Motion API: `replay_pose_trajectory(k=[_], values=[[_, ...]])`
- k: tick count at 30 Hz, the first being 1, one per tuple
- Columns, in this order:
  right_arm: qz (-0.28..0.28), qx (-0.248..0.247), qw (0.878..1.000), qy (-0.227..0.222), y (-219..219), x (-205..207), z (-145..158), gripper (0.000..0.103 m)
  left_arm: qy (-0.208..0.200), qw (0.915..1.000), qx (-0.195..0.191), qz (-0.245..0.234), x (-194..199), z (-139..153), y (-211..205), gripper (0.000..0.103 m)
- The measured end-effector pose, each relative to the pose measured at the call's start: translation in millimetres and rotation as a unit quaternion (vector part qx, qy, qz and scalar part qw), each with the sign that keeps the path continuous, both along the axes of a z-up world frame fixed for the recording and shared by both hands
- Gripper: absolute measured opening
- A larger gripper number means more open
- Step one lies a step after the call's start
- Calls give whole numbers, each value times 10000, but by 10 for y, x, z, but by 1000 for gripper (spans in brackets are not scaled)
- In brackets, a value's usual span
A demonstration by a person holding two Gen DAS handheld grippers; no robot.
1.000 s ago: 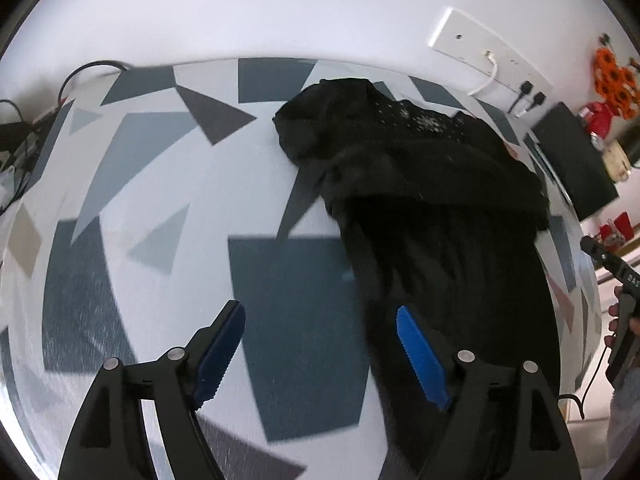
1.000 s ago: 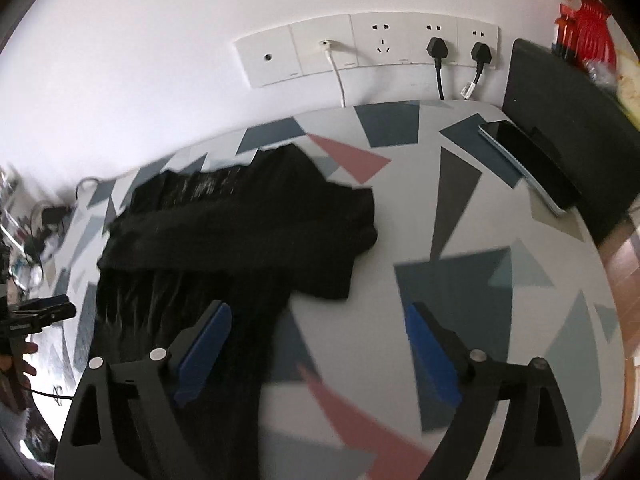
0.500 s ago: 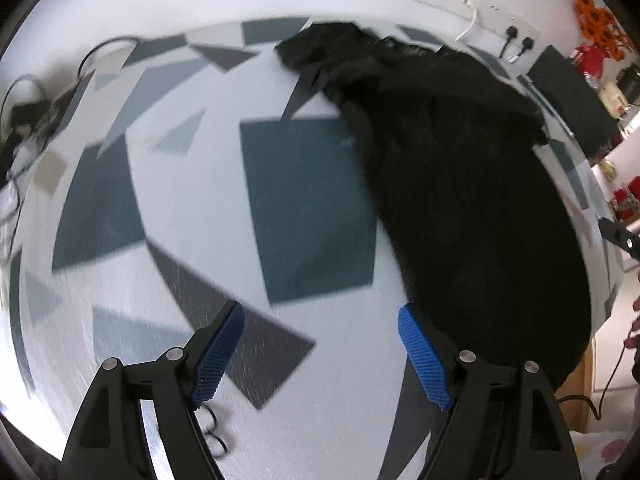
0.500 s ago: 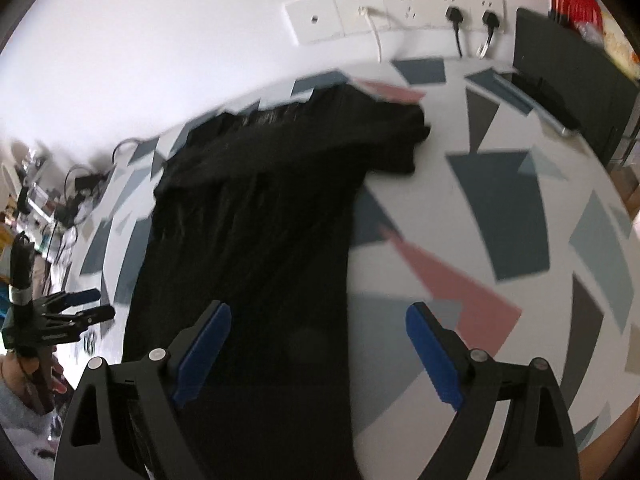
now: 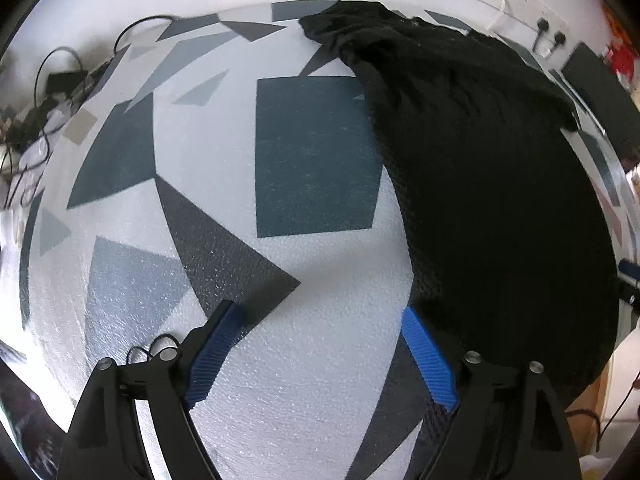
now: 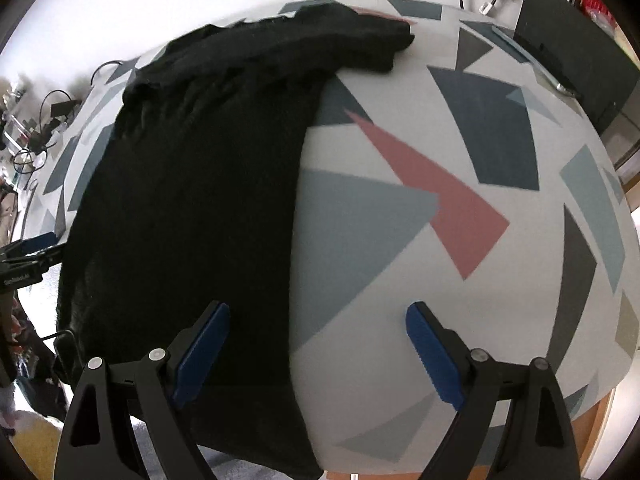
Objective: Fold clothes
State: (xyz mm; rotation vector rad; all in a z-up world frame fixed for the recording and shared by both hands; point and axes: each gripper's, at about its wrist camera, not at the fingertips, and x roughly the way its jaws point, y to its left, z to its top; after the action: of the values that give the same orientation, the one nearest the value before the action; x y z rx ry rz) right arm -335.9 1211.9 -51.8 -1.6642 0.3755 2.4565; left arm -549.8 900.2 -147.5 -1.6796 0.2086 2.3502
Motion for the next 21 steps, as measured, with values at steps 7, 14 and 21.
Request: replay_pose_trajectory(k=[7,14,21], values=[[307,543,9979,-164,-203,-69,-86,103,178,9998,-14,68,34,-27,28,91],[183,570,9982,9,-227,-35,-106,103,343,9993,35,121,65,-38,22,91],[28,584,9983,-17,-237,-28,-120,103,358,9992,30,169,62,-41,17,91]])
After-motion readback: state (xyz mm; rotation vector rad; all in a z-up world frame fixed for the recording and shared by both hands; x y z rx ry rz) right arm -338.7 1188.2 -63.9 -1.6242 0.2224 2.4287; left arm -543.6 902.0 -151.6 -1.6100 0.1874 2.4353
